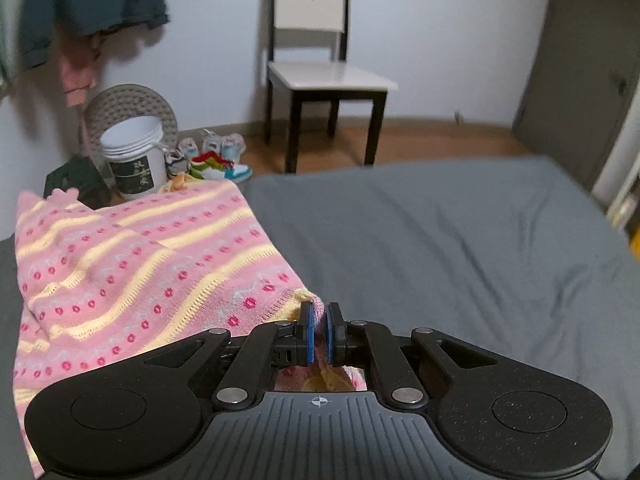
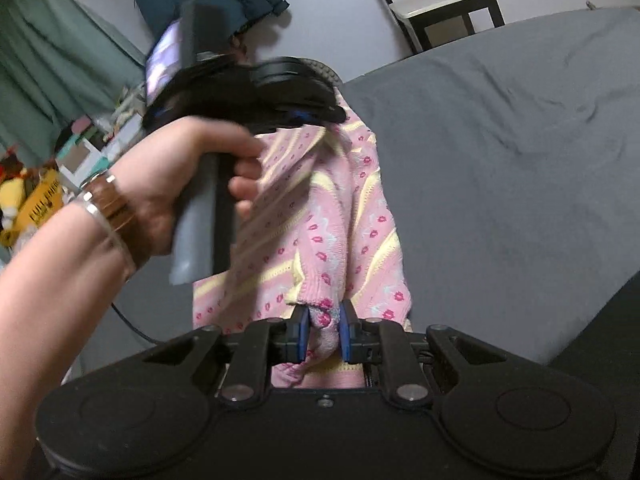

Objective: Fold clothes
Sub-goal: 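Grasp the sweater end with the left tool while the right tool grasps beside it, then fold the sweater end over with both tools and open them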

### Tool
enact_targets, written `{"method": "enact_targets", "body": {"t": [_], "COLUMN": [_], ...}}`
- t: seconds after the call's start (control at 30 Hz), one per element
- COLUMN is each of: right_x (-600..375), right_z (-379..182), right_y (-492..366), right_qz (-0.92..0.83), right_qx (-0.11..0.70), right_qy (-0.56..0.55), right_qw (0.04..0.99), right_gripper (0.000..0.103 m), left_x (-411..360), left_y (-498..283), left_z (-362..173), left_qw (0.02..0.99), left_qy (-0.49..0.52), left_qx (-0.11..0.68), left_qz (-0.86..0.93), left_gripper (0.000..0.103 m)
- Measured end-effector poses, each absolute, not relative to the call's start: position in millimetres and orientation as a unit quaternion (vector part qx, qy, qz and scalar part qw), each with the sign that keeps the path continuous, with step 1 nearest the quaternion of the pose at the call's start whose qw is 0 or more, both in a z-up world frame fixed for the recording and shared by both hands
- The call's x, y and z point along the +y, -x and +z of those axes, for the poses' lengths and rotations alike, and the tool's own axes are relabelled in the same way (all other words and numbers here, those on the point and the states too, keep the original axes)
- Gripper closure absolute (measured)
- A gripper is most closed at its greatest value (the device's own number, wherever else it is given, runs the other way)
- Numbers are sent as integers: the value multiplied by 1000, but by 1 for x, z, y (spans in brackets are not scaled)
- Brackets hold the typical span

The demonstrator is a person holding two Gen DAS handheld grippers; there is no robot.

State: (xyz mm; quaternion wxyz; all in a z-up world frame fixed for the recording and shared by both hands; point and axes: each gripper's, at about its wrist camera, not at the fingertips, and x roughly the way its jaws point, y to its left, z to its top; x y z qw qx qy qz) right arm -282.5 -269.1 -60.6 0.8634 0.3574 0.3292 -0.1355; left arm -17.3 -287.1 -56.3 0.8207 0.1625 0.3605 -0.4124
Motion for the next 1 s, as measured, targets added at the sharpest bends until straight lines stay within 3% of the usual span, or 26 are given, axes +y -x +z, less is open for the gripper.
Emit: {"method": "enact_targets", "body": {"t": [0.23,0.3,0.37,0.43,0.47,0.53,0.57,0.73,0.9,1.0], "right_x": [-275,-276,-276,-274,-274,-273,-275,-290,-310,-311], "right_z": [-65,-66,-66,-64,-62,-59,-56,-32,-19,9], "right_y": [276,276,277,277,277,278,280,285,251,253], "right_qz": [-142,-145,-149,-150,-150,-150,-146,-160,-82,-91], "right_qx": [340,343,345,343,342,338,334,316,386,385], "right_qy": [-367,-369,-369,-363,-360,-357,-360,-328,-307,-247], "right_qw": [854,852,850,853,855,858,859,876,866,885], "right_gripper": [87,87,84,75,71,45,41,36,34,33], "left_x": [-298,-290,-271,-240,-222,-184,-166,-72,1,37], "left_y": [38,38,36,39,44,57,65,114,144,133], "left_z": [-67,-56,-39,-19,-9,10,16,33,58,83], "left_qw": [814,811,809,819,826,833,831,846,856,850], "left_qy": [-219,-210,-187,-174,-173,-177,-185,-253,-368,-448], "left_qx": [354,354,349,323,306,277,270,212,139,107], "left_qz": [-405,-416,-435,-441,-441,-445,-449,-419,-336,-257], "left_gripper": [95,74,32,11,8,8,8,8,8,8]}}
